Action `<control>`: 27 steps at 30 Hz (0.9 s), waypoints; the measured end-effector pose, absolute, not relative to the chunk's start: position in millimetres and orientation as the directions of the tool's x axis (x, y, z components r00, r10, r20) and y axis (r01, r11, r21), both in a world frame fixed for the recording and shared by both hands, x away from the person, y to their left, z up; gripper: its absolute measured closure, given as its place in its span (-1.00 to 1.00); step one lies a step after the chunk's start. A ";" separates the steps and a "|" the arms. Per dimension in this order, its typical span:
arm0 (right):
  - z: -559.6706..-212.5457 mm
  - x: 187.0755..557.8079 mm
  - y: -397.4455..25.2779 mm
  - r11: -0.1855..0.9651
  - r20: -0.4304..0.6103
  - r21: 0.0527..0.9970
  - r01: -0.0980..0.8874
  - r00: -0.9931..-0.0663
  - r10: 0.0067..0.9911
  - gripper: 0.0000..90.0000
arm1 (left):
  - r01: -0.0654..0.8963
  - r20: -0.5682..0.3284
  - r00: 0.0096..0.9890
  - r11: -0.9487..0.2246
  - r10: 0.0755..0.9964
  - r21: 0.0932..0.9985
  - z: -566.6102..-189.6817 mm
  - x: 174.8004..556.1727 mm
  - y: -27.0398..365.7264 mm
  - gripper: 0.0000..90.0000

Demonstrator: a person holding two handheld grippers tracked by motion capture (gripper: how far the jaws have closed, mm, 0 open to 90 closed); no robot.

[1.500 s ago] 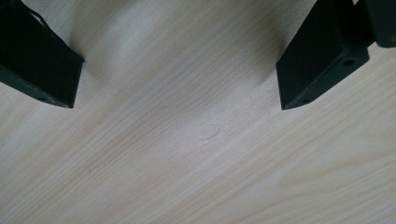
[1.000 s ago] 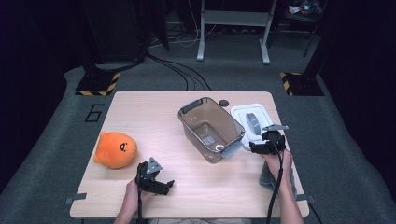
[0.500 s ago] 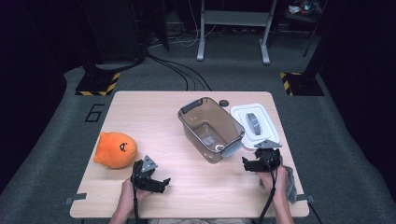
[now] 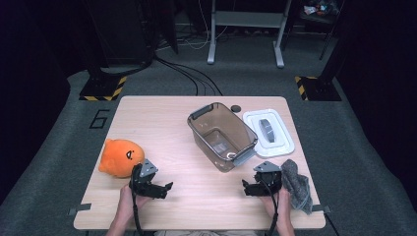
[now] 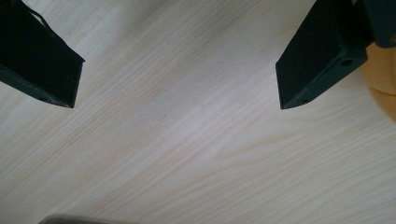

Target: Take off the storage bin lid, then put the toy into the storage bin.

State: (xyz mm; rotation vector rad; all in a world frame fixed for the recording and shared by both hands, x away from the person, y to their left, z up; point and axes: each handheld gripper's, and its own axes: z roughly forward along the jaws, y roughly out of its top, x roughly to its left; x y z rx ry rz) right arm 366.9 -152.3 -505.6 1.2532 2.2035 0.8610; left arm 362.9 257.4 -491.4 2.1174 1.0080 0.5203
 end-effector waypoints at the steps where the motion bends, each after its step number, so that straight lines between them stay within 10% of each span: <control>1: -507.9 365.7 -150.2 0.391 -0.085 0.713 0.581 -0.483 0.872 -0.86 | 0.496 0.051 0.610 -0.431 0.791 0.754 -488.6 362.8 259.6 -1.00; 27: -530.7 357.6 -138.2 0.373 -0.037 0.728 0.575 -0.511 0.859 -1.00 | 0.510 0.144 0.379 -0.336 0.914 0.791 -438.1 380.6 340.6 -1.00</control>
